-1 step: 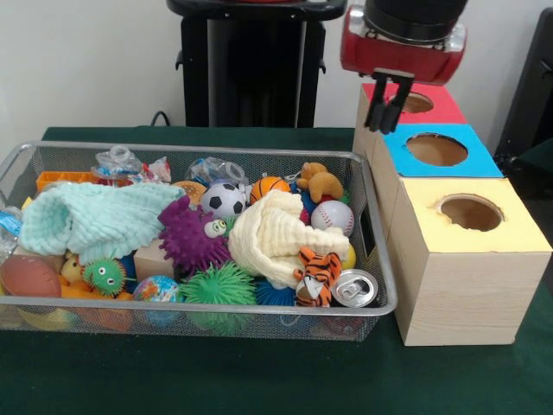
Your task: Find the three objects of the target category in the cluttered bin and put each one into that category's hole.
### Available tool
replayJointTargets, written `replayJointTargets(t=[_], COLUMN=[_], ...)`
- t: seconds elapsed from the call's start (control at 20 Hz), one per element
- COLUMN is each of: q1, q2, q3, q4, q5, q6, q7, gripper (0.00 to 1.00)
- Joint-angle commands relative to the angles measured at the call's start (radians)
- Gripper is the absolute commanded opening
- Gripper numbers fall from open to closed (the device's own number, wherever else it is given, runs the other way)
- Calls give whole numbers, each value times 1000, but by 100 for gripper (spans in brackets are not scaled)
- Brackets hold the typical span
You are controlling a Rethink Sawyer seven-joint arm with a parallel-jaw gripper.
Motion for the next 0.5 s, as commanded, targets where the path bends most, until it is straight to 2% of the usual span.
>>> replayJointTargets(t=[0.05,0.5], q1=[-71,-124], q2=[-5,-7], q3=[80,119], q4=[157,166], q5=[-73,-121], q6=[-105,-136], q7=[-128,-167], gripper=[0,0])
